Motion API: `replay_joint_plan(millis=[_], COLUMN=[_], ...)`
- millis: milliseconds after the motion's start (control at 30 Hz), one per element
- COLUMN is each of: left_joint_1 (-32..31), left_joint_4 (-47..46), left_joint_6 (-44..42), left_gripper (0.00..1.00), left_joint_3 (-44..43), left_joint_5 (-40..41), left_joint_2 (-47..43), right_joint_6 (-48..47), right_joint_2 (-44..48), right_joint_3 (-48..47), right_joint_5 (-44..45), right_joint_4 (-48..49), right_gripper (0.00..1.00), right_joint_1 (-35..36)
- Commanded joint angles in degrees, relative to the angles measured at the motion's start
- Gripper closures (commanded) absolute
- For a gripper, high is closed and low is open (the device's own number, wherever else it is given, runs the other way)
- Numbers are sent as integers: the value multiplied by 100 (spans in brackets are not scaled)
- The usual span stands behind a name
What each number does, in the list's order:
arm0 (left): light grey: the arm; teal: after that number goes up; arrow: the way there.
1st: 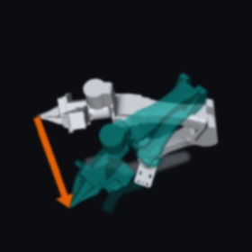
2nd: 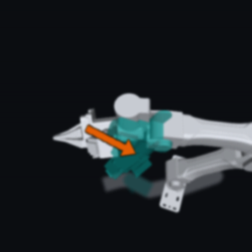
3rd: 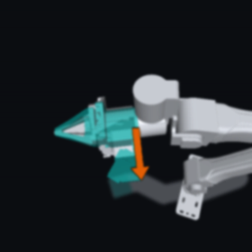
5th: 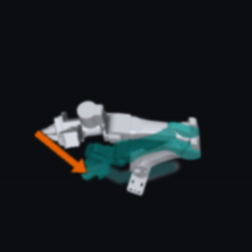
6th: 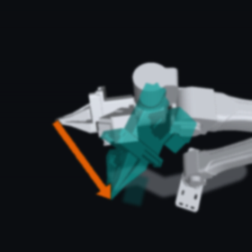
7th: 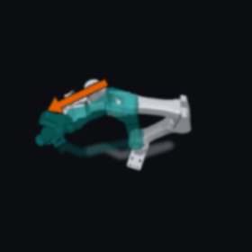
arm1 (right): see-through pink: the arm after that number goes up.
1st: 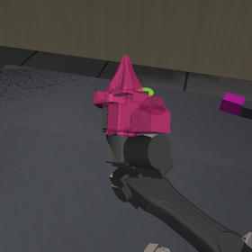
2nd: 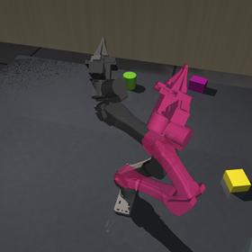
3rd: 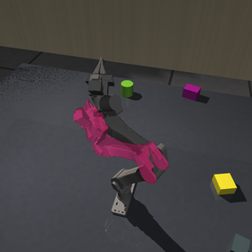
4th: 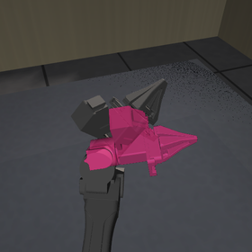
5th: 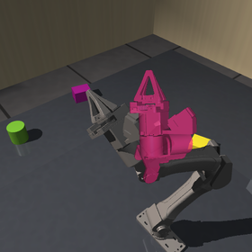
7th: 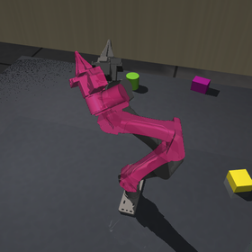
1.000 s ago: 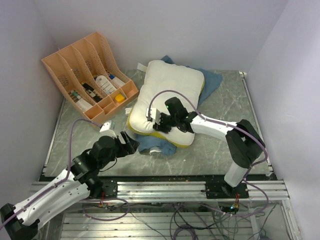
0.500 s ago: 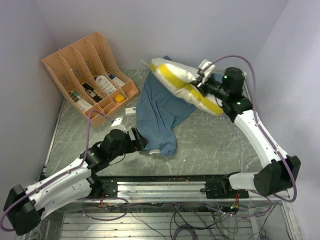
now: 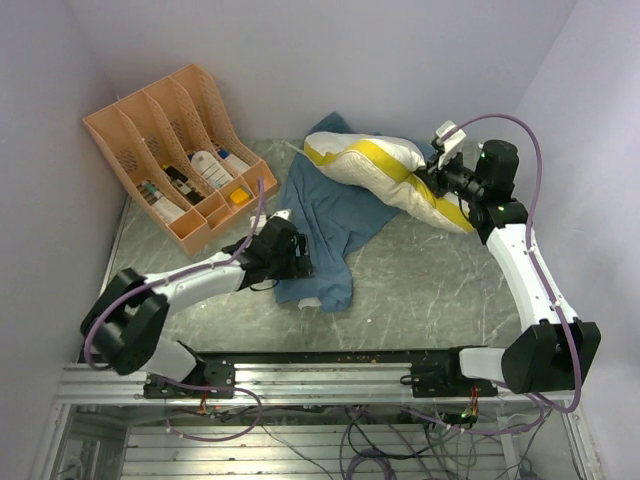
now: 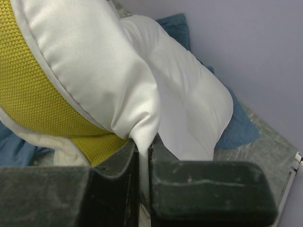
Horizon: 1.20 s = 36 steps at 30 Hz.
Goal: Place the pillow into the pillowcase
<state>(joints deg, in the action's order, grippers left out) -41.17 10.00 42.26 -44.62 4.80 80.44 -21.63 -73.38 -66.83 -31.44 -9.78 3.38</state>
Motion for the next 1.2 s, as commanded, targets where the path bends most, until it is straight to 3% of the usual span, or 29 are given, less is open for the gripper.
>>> replay_joint_plan(millis=[0,67,133,167,300,433,633,700,900,1033,1167], left_joint_1=[21,22,24,17,-186,-468,-402,-231,1164,1677,1819], left_joint_4=[410,209,-112,-281,-690,15,413,843,336,719,1192], left_joint_6=[-505,-571,-627,-624,-652,-983,-1245,-1426,-1026,-1166,-1589], left_gripper=[26,46,88,92,93,93,93,93,93,93,93], left_joint_3=[-302,-372,-505,-610,-1403,-2610,-3257,-3579,-3583,-4104,-4030], left_joint_5=[-331,-608,-1206,-1511,-2532,-2478,-2527,-2319,-2869,-2947,-2510], left_joint_2=[628,868,1004,1039,1034,1150,1456,1417,716,697,397], right_joint_6=[12,38,73,85,313,745,1298,1311,1453,1759,1940], right_joint_2=[19,29,-65,-162,-620,-886,-878,-738,-600,-627,-469], right_joint_3=[-88,-154,-344,-518,-1353,-1968,-2333,-2299,-2810,-3398,-3685], right_joint_5=[60,24,-43,-99,-136,-22,324,637,1571,1428,639], right_joint_4=[191,233,251,223,173,460,831,901,876,920,723], right_gripper=[100,100,100,100,100,100,100,100,100,100,100], right_joint_1=[-205,-231,-253,-262,-348,-599,-894,-986,-1815,-2543,-2606])
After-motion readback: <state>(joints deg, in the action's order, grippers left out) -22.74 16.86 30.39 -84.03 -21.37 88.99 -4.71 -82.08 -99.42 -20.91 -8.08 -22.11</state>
